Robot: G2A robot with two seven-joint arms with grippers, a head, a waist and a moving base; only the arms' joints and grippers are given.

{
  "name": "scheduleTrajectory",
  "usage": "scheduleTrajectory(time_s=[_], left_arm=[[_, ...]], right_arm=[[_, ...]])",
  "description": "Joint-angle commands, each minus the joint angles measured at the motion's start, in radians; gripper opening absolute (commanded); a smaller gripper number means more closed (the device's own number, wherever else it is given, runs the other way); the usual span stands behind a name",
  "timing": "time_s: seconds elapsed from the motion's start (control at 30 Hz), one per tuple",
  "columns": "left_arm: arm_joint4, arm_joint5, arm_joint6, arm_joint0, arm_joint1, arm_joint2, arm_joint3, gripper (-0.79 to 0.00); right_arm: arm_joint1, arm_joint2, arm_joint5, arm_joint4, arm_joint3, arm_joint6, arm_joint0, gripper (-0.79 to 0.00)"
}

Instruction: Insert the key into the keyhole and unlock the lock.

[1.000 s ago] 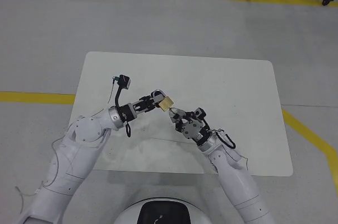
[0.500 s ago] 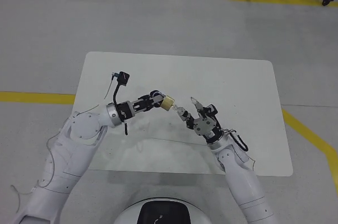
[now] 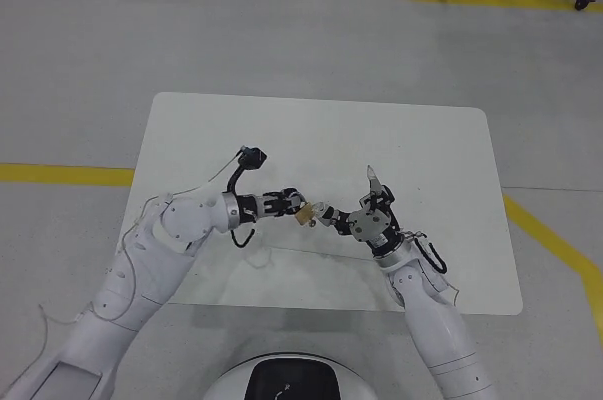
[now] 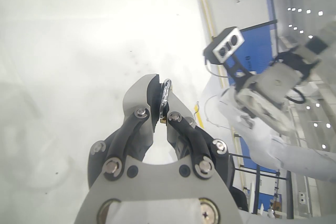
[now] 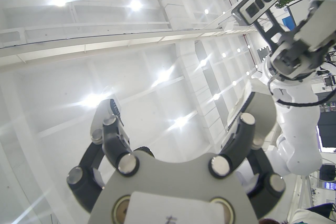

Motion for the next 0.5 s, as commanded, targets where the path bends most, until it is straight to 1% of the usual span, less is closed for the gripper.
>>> scheduleTrajectory(time_s=[0.0, 0.2, 0.23, 0.27, 0.3, 0.4, 0.47], left_arm=[[0.056, 0.016, 0.025, -0.035, -0.011, 0.05, 0.054, -0.785], [0.11, 0.034, 0.062, -0.096, -0.038, 0.127, 0.161, -0.785], [0.111, 0.035, 0.067, -0.102, -0.04, 0.133, 0.172, -0.733], [0.108, 0.034, 0.069, -0.107, -0.043, 0.135, 0.182, -0.397], [0.1, 0.029, 0.068, -0.11, -0.044, 0.134, 0.187, 0.0], [0.09, 0.022, 0.068, -0.115, -0.042, 0.119, 0.194, 0.0], [0.119, 0.033, 0.076, -0.116, -0.036, 0.103, 0.19, 0.0]], right_arm=[[0.0, 0.0, 0.0, 0.0, 0.0, 0.0, 0.0, 0.0], [0.0, 0.0, 0.0, 0.0, 0.0, 0.0, 0.0, 0.0], [0.0, 0.0, 0.0, 0.0, 0.0, 0.0, 0.0, 0.0], [0.0, 0.0, 0.0, 0.0, 0.0, 0.0, 0.0, 0.0], [0.0, 0.0, 0.0, 0.0, 0.0, 0.0, 0.0, 0.0], [0.0, 0.0, 0.0, 0.0, 0.0, 0.0, 0.0, 0.0], [0.0, 0.0, 0.0, 0.0, 0.0, 0.0, 0.0, 0.0]])
